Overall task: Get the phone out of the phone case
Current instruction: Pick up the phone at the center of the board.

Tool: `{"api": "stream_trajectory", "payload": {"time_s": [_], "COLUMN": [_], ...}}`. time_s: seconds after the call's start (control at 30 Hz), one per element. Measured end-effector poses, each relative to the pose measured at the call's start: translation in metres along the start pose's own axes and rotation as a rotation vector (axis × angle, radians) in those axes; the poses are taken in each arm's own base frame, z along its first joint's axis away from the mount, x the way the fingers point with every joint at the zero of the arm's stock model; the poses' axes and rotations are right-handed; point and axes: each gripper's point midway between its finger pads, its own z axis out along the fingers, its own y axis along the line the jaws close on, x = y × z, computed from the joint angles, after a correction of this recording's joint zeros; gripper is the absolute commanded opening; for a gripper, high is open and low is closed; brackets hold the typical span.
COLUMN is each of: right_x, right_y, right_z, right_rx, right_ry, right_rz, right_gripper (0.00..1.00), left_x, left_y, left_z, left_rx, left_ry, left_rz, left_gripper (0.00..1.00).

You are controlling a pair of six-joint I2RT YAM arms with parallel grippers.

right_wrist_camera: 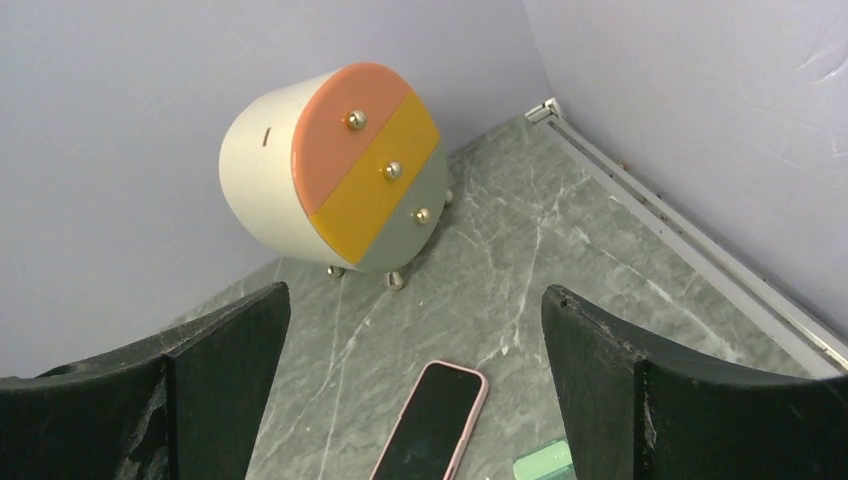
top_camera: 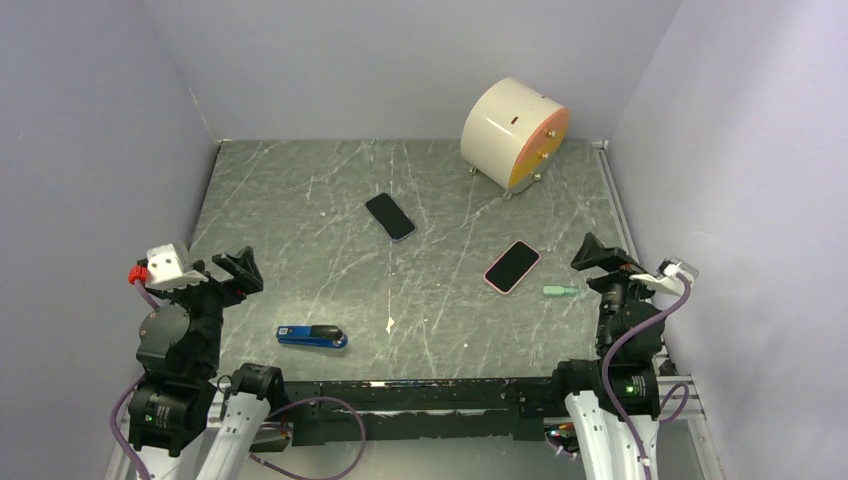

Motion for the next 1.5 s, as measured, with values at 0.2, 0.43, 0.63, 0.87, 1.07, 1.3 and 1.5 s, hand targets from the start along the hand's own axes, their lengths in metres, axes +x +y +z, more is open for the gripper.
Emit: {"api": "stream_trajectory", "payload": {"time_s": [0.2, 0.43, 0.63, 0.87, 1.07, 1.3, 1.5], "right_x": [0.015, 0.049, 0.079, 0.12, 0.165, 0.229, 0.261], "right_y": [-0.003, -0.008, -0.002, -0.013, -0.025, -0.012, -0.005], "right_z": [0.01, 0.027, 0.035, 0.044, 0.051, 0.046, 0.049], "right_rx": [0.03, 0.102, 0.099, 0.201, 0.318, 0.378, 0.42], "right_ry": [0.062, 0.198, 0.318, 0.522, 0.707, 0.898, 0.959], "right_rz": [-0.002, 0.034, 0.073, 0.028, -0.005, -0.115, -0.16], "right_gripper": [0.99, 0.99, 0.99, 0.99, 0.99, 0.99, 0.99], "left_x": [0.001, 0.002, 0.01, 0.032, 0.057, 0.06, 0.059], "left_y": [0.0, 0.0, -0.003, -0.023, -0.033, -0.038, -0.038], "left_z": [0.001, 0.003, 0.009, 0.023, 0.032, 0.028, 0.022], "left_rx": [-0.001, -0.009, -0.001, 0.067, 0.107, 0.144, 0.164], "left_ry": [0.004, 0.011, 0.039, 0.177, 0.317, 0.333, 0.309], "left_rz": [-0.001, -0.003, -0.003, 0.001, 0.044, 0.051, 0.043], "left_gripper": [0.94, 0.95, 0.95, 0.94, 0.94, 0.94, 0.94]}}
